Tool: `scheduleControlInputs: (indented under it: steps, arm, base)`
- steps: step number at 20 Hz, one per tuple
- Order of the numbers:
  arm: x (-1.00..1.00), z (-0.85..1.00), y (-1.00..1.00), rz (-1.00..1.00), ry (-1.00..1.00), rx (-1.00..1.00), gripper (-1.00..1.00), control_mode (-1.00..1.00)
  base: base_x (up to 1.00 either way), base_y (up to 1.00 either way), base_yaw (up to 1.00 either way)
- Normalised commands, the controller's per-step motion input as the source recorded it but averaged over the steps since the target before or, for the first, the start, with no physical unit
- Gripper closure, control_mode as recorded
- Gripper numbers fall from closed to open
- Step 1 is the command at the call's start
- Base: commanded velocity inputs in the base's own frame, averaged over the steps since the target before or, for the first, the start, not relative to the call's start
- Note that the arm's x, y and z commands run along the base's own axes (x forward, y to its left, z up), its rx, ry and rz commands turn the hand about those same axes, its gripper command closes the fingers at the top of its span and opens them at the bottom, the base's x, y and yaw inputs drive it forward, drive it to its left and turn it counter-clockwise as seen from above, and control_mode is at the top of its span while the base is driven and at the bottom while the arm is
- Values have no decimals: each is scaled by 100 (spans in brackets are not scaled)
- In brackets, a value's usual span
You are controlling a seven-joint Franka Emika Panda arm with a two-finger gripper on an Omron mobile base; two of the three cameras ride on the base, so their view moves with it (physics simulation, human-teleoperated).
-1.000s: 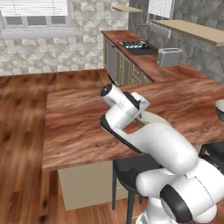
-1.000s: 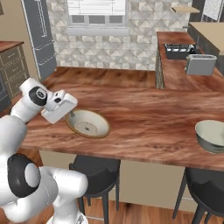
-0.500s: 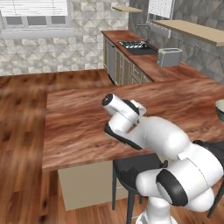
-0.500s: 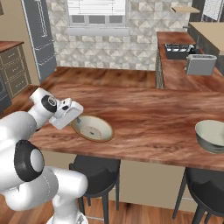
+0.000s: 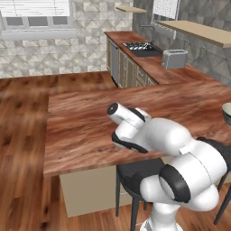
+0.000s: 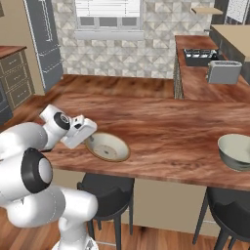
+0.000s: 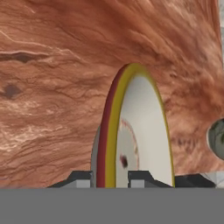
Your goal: Pick up the bowls from the cabinet and place each bowl in front of a stool on the dining counter.
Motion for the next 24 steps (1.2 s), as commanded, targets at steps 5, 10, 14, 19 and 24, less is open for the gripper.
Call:
scheduleControlInputs:
  steps: [5, 10, 14, 19, 24]
  arm:
    - [25, -20, 1, 0, 0, 0, 100, -100]
    - [26, -29, 2, 0, 0, 0, 100, -100]
    - [24, -33, 1, 0, 0, 0, 100, -100]
    - [12, -14, 1, 1, 0, 1, 100, -100]
    - [18, -9, 9, 0, 0, 1, 100, -100]
  base:
    - [0, 0, 0]
    - [0, 0, 0]
    - [0, 0, 0]
    - [0, 0, 0]
    - [0, 0, 0]
